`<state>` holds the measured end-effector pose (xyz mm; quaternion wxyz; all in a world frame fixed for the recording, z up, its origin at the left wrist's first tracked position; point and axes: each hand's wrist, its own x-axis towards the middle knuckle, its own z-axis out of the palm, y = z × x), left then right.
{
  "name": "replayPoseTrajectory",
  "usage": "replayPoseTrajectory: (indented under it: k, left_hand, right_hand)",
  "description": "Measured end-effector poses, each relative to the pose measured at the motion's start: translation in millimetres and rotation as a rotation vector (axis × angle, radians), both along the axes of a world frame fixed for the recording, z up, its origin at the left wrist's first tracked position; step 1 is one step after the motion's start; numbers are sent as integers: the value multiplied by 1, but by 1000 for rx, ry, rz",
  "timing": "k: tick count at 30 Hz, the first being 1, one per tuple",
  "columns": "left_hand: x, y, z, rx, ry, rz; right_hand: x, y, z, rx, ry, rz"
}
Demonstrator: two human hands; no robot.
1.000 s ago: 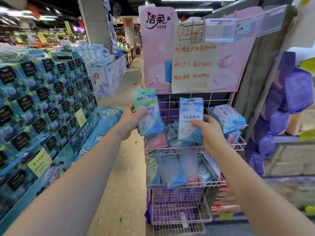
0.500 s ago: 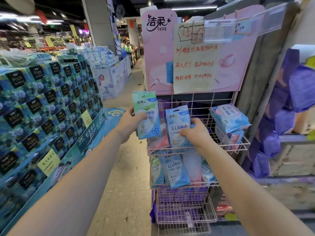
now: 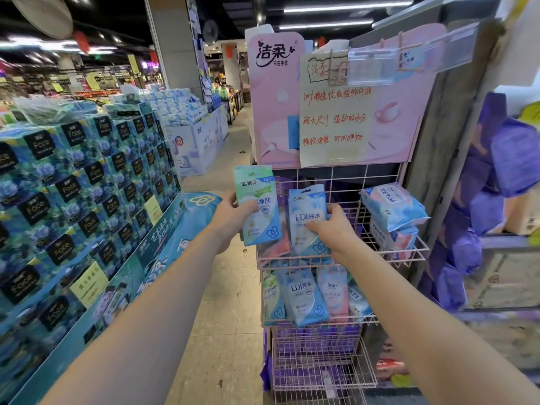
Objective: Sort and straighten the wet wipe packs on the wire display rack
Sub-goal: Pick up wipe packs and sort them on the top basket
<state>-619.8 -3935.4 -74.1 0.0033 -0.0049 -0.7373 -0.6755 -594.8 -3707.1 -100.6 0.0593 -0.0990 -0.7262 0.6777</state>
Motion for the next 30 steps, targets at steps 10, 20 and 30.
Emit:
replayPoseTrajectory:
  k: [10, 20, 30]
  left_hand:
    - [-8, 1, 5, 11, 51, 26]
    - [0, 15, 1, -65, 35, 1]
    - [5, 27, -10, 40, 18, -93]
  right_hand:
    - [-3, 46, 56, -263, 301, -29]
    - [-3, 51, 89, -212, 333, 150]
    - [-2, 10, 49, -247, 295, 297]
